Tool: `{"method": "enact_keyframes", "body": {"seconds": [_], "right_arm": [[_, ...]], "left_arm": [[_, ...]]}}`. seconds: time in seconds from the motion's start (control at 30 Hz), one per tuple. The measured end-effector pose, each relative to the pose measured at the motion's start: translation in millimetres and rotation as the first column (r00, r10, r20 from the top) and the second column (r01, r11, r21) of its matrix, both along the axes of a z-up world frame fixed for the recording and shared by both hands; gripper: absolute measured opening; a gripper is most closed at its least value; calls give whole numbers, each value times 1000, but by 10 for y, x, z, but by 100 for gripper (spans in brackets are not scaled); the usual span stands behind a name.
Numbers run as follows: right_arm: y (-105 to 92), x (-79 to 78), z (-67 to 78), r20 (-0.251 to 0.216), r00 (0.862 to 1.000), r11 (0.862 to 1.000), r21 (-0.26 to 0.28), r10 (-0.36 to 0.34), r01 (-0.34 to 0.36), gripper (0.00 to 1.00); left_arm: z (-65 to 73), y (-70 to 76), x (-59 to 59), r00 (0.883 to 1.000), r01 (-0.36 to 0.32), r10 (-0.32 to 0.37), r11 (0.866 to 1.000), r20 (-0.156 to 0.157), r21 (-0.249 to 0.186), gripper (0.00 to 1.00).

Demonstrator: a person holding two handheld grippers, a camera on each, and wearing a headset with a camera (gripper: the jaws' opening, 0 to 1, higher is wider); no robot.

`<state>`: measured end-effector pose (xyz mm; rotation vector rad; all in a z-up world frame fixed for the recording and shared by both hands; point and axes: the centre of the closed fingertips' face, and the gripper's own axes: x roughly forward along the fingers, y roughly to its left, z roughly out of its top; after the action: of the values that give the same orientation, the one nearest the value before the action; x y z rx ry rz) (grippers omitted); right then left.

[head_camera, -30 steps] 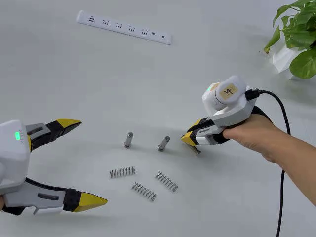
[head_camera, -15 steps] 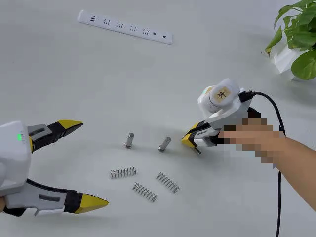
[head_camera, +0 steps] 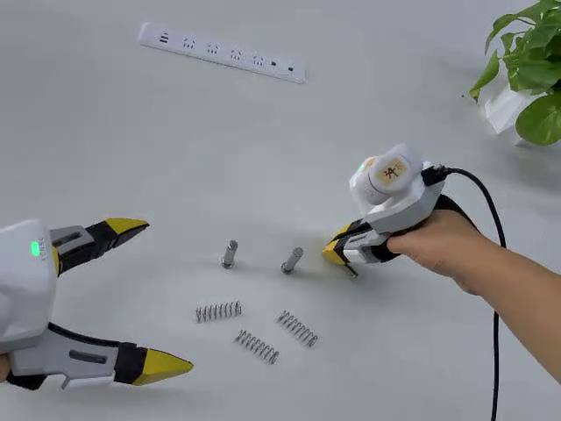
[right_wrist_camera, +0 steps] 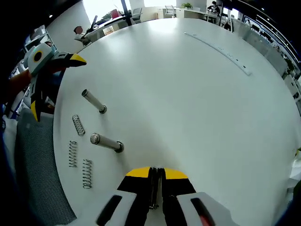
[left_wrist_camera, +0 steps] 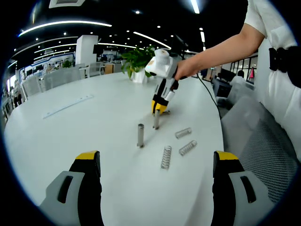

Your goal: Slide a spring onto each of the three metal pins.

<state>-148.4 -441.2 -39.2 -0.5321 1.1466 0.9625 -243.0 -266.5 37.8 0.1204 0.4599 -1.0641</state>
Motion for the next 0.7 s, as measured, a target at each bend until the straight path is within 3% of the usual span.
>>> {"method": "enact_keyframes", "body": {"seconds": [0.4,0.7], "right_arm": [[-4,-30,6,10,1000,1000,0,8,-8,5],[14,-48,121,33,999,1000,20,16,-17,5]], "left_arm": [[-6,4,-7,1000,-2,2,1000,-3,-2,99],[-7,-7,-15,1000,-2,2,1000,-3,-4,99]]}}
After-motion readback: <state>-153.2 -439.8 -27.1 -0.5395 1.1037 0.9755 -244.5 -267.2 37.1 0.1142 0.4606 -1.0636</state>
